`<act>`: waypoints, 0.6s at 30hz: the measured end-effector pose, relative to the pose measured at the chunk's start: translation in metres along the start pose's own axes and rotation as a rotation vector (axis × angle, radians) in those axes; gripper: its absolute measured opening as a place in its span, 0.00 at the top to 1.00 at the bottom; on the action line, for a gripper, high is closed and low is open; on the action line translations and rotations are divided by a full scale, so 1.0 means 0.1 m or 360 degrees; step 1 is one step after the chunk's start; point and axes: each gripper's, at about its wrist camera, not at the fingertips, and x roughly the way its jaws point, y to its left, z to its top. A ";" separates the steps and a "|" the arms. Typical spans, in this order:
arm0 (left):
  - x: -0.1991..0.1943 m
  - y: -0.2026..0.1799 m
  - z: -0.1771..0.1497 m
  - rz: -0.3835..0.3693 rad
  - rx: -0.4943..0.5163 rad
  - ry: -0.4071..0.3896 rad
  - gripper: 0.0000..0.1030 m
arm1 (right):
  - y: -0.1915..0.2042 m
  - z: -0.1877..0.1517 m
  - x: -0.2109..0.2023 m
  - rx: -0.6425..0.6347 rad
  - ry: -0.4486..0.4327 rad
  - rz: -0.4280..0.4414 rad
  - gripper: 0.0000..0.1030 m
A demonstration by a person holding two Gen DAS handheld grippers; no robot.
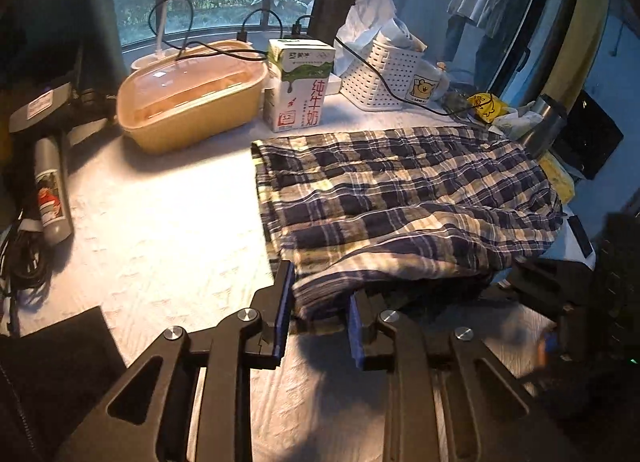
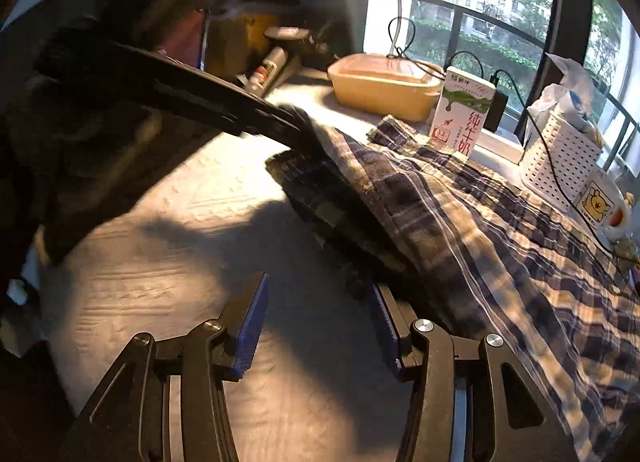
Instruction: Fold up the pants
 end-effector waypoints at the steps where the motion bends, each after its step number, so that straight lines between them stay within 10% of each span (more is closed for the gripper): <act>1: 0.00 0.02 -0.02 0.0005 -0.0003 0.0005 0.77 | -0.01 0.02 0.07 -0.0007 0.0010 -0.0026 0.50; 5: -0.02 0.10 -0.08 0.0028 -0.0021 0.0016 0.77 | -0.08 0.07 0.33 -0.0004 0.0098 -0.0100 0.68; 8: -0.07 0.14 -0.11 0.0043 -0.0043 0.0003 0.77 | -0.09 0.10 0.35 0.0003 0.0100 -0.0075 1.00; 18: -0.24 0.03 -0.35 0.0004 -0.0060 0.0004 0.77 | 0.08 0.07 -0.25 0.0011 -0.0006 0.0101 1.00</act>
